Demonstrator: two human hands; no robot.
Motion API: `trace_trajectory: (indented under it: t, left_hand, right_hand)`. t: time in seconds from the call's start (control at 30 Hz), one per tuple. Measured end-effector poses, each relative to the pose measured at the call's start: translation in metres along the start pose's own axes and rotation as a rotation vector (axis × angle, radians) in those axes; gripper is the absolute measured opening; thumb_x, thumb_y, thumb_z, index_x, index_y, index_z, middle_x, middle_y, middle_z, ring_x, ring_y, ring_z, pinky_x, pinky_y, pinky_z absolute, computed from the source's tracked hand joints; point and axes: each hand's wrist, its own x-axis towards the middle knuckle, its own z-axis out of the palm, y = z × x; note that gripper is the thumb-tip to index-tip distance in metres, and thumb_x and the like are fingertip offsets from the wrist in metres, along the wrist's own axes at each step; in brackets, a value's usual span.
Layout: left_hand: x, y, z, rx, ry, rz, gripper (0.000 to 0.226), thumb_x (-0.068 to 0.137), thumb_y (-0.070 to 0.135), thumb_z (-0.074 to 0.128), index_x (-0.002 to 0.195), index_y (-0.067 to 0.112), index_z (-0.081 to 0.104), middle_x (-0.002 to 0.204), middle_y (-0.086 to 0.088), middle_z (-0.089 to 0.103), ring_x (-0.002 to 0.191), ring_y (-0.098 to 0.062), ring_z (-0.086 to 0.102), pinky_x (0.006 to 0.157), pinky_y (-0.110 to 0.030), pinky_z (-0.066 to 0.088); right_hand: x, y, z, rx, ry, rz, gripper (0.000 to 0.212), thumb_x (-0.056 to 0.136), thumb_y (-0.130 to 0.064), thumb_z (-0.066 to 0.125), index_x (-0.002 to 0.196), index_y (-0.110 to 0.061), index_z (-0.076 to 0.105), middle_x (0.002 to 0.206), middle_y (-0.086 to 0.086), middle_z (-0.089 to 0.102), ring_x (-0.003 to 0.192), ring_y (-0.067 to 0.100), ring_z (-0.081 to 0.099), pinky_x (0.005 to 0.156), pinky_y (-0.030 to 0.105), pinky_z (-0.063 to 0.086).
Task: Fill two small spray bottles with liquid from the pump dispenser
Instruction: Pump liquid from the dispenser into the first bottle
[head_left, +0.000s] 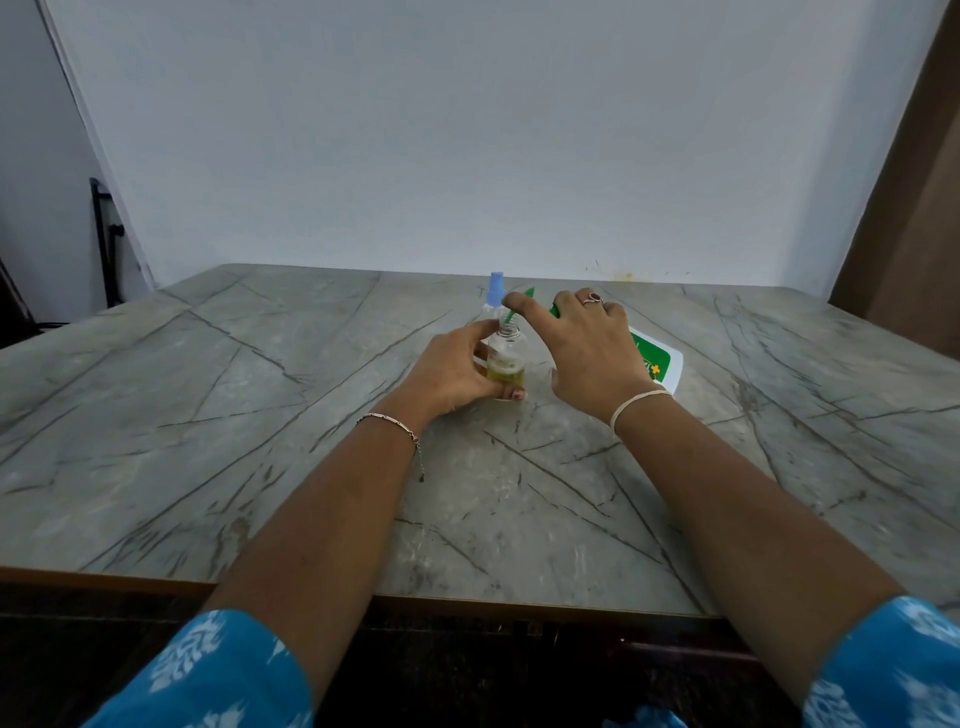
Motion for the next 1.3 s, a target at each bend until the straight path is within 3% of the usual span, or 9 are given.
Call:
trace_trajectory:
  t: [0.33, 0.93, 1.3]
  left_hand:
    - [-0.0008, 0.0012, 0.0, -0.009, -0.008, -0.015, 0.092, 0.061, 0.034, 0.088, 0.14, 0.022, 0.044, 0.115, 0.0, 0.064, 0.092, -0.012, 0.062, 0.087, -0.023, 0.046]
    - [-0.0029, 0.0049, -0.0005, -0.005, -0.005, -0.021, 0.091, 0.063, 0.033, 0.087, 0.141, 0.02, 0.043, 0.121, -0.003, 0.063, 0.093, -0.013, 0.06, 0.086, -0.02, 0.041]
    - [-0.0025, 0.0052, -0.0016, 0.0, -0.014, -0.017, 0.09, 0.063, 0.033, 0.087, 0.141, 0.021, 0.043, 0.117, 0.001, 0.062, 0.093, -0.013, 0.059, 0.084, -0.019, 0.041]
  right_hand:
    - [0.0039, -0.0056, 0.001, 0.023, 0.017, 0.019, 0.08, 0.074, -0.011, 0.068, 0.133, -0.033, 0.019, 0.114, 0.012, 0.054, 0.108, 0.033, 0.05, 0.089, 0.047, 0.044]
    - [0.0, -0.0022, 0.0012, -0.01, 0.011, 0.006, 0.091, 0.073, -0.012, 0.068, 0.14, -0.037, 0.012, 0.112, 0.013, 0.054, 0.106, 0.033, 0.051, 0.088, 0.047, 0.044]
    - [0.0049, -0.0062, 0.0021, 0.018, 0.031, 0.027, 0.08, 0.072, -0.011, 0.069, 0.133, -0.033, 0.021, 0.113, 0.012, 0.054, 0.107, 0.033, 0.05, 0.088, 0.047, 0.043]
